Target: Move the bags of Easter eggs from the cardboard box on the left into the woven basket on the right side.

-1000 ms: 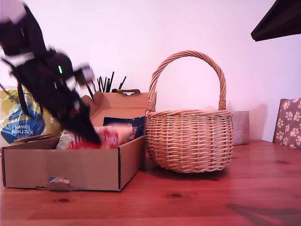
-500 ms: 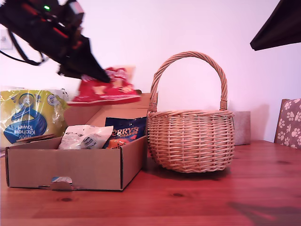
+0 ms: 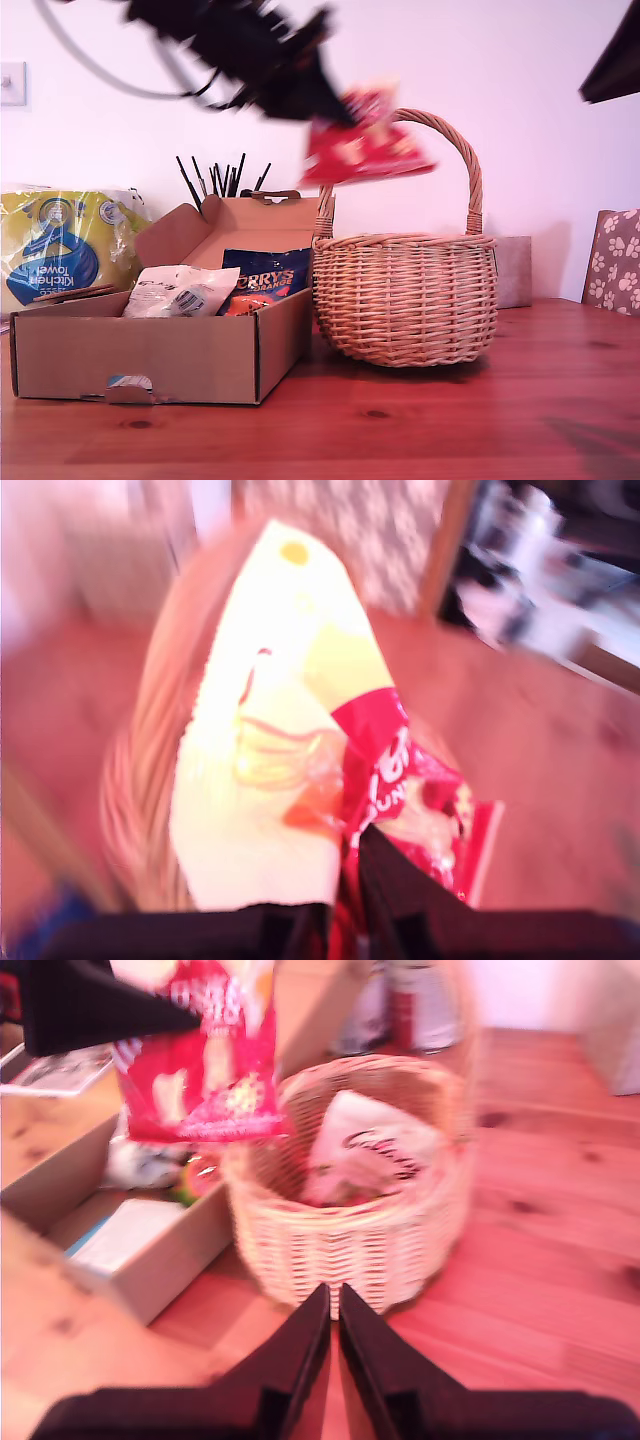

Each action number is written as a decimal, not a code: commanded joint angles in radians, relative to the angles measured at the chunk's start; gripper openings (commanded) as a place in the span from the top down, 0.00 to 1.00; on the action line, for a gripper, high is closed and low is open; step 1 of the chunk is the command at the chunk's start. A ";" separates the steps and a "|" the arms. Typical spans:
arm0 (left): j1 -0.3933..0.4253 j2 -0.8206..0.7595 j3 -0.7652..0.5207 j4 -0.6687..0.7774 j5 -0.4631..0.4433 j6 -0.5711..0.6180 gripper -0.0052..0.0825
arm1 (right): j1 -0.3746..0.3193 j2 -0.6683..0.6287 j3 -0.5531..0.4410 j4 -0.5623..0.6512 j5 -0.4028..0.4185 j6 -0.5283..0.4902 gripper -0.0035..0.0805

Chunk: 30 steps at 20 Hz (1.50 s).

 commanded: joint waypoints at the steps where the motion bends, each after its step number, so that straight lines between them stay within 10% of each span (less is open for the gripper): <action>1: -0.035 0.006 -0.009 0.073 -0.099 -0.026 0.96 | -0.013 -0.030 -0.011 -0.005 0.031 0.013 0.97; 7: -0.143 0.087 -0.009 0.183 -0.394 -0.023 0.96 | -0.042 -0.097 -0.011 -0.006 0.054 0.009 0.97; 19: -0.137 0.261 -0.009 0.279 -0.430 0.028 0.95 | -0.051 -0.101 -0.011 -0.006 0.053 0.001 0.97; 23: -0.138 0.261 -0.009 0.250 -0.383 0.028 0.33 | -0.051 -0.101 -0.011 -0.006 0.053 0.001 0.97; 30: -0.114 0.161 -0.008 0.078 -0.396 0.061 0.28 | -0.051 -0.101 -0.011 -0.006 0.043 0.002 0.97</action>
